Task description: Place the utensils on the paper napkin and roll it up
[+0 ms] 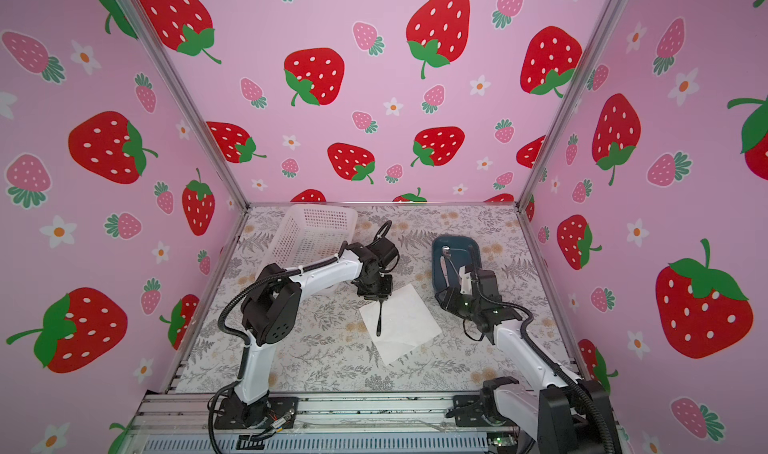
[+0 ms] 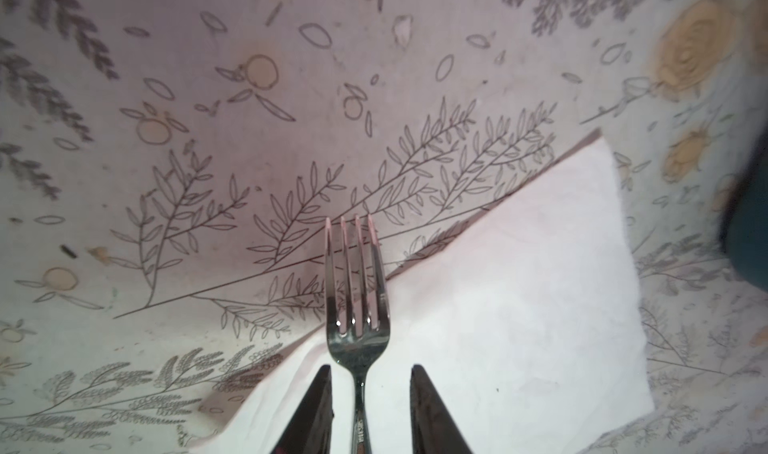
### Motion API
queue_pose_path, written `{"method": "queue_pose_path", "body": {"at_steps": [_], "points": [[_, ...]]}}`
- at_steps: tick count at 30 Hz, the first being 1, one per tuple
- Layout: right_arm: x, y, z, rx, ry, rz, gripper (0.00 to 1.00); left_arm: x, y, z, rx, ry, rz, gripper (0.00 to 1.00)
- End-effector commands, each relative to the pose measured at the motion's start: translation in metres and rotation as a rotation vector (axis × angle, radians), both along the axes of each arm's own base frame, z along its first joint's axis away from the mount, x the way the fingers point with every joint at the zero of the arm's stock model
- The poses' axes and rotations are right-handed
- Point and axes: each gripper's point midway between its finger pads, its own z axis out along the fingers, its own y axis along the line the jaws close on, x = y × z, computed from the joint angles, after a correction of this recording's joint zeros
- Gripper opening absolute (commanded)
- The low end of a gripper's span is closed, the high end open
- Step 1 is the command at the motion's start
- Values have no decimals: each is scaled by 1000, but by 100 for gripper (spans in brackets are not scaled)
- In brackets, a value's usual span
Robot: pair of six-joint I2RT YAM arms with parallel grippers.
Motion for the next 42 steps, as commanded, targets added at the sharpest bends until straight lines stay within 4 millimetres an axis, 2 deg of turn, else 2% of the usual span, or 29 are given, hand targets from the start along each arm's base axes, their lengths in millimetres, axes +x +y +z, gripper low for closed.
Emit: {"method": "queue_pose_path", "body": {"at_steps": [1,6,13,18,26,34,42], "points": [[1,-1,-1,1,3,1,42,1,-3,-9,-14,32,8,33],[1,-1,-1,-1,4,3,42,0,1,-14,0,46,18,33],[1,0,0,0,2,3,42,3,2,4,-23,-9,14,35],[2,4,8,22,-28,26,42,9,17,10,49,-63,25,37],[3,15,24,72,-79,87,42,13,11,0,28,-34,29,38],[1,19,24,84,-73,112,42,16,10,-17,43,0,41,33],[1,19,21,82,-63,117,42,17,6,-18,23,6,33,20]]}}
